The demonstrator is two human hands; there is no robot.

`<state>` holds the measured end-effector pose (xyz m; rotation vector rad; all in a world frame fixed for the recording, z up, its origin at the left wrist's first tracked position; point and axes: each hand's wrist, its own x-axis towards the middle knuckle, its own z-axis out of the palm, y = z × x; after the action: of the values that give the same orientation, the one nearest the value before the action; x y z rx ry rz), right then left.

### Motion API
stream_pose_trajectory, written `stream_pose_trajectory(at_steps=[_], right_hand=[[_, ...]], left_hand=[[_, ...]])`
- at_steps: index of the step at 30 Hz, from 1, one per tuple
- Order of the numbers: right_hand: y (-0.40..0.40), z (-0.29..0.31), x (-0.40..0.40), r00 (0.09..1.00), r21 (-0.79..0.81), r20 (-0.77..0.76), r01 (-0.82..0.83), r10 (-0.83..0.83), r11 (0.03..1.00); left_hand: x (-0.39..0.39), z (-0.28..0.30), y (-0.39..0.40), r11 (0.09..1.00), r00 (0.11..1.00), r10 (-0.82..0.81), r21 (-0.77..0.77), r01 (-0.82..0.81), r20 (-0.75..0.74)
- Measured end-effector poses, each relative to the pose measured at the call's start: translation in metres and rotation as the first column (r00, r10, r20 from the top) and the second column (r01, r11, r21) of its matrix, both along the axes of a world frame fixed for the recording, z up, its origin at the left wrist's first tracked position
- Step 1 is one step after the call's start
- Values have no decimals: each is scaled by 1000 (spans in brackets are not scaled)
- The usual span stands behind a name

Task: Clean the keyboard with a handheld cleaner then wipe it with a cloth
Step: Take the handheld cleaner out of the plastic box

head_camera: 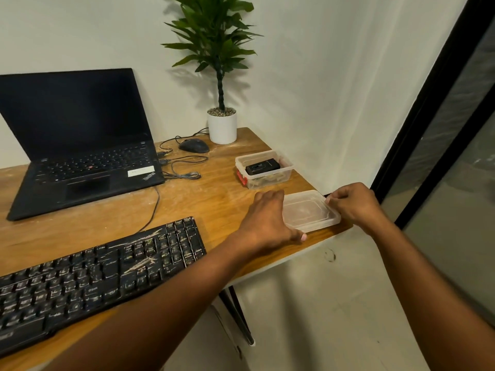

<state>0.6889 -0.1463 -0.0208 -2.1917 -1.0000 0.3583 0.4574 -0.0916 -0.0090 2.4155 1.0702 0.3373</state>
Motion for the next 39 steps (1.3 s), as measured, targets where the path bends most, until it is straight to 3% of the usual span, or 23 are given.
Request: stream_pose_trajectory(at_steps=[15,20,24,30,39], right_hand=[[10,-2,-12,988,-60,154,-9,19,998],[43,31,-27,974,71,174,-162,148,984],[85,50,-39,927,71,227,-322,299,944],[148,58,-45,825,-80,265,-496,498,864],[200,58,-38,682,-408,166,-610,713,679]], left_hand=[[-5,-20,2,1000,997,-15,0,15,-71],[-15,-8,22,1000,998,-19,11,20,-59],[-23,2,48,999,999,7,51,-5,-41],[-35,14,87,995,998,51,82,-47,-39],[-43,12,124,993,996,57,109,-49,-68]])
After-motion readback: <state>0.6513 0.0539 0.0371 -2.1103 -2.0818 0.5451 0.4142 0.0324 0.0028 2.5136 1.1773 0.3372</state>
